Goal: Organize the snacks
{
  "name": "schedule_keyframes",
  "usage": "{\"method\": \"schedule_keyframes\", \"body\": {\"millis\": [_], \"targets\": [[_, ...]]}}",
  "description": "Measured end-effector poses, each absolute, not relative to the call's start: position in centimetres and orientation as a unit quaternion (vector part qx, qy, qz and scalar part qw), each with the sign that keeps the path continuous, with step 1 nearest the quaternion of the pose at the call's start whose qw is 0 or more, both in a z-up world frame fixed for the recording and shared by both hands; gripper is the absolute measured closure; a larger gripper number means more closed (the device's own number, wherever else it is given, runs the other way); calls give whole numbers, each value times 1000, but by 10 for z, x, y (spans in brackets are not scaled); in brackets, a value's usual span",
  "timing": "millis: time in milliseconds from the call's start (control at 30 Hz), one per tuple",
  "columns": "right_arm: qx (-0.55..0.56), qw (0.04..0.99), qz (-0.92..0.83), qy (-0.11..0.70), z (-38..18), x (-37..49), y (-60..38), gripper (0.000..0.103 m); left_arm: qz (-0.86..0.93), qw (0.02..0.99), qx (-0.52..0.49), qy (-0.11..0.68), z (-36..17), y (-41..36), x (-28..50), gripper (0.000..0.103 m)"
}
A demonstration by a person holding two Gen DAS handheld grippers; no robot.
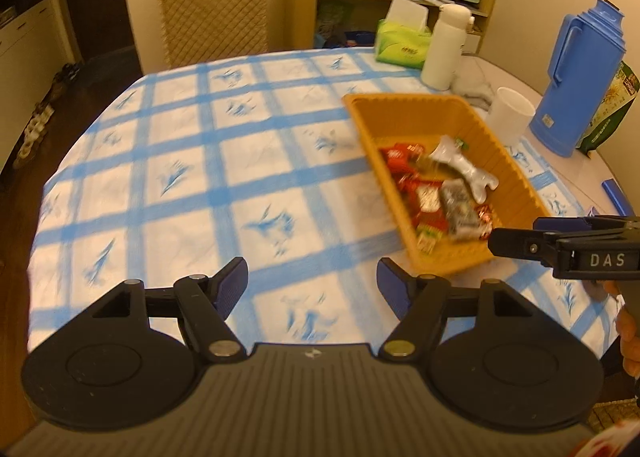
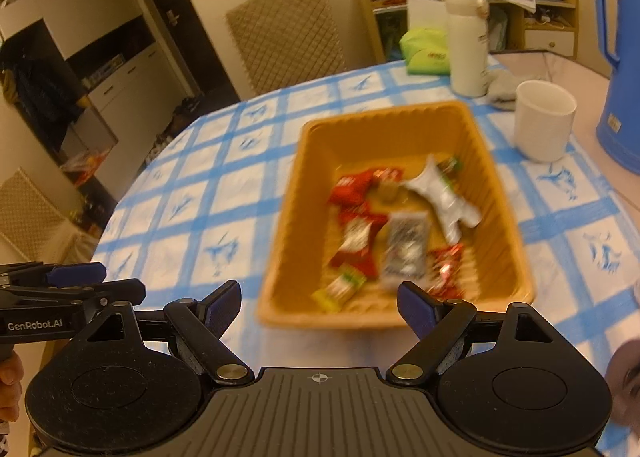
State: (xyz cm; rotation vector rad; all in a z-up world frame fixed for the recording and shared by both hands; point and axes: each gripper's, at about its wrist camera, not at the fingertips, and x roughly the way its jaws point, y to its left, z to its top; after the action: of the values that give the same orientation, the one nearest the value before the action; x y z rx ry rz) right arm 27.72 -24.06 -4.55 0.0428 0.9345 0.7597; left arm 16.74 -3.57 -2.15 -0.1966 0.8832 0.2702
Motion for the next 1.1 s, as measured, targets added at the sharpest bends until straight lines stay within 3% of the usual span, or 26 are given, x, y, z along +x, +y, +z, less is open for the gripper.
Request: {"method": "schedule_keyframes", "body": {"millis": [533,1100], "targets": [[-8,815,356,458,-45,169,-182,18,136,878,-119,443,-22,7,59,34],[-17,815,342,467,-44,108,-165,18,104,883,-116,442,-24,13,13,34]]}}
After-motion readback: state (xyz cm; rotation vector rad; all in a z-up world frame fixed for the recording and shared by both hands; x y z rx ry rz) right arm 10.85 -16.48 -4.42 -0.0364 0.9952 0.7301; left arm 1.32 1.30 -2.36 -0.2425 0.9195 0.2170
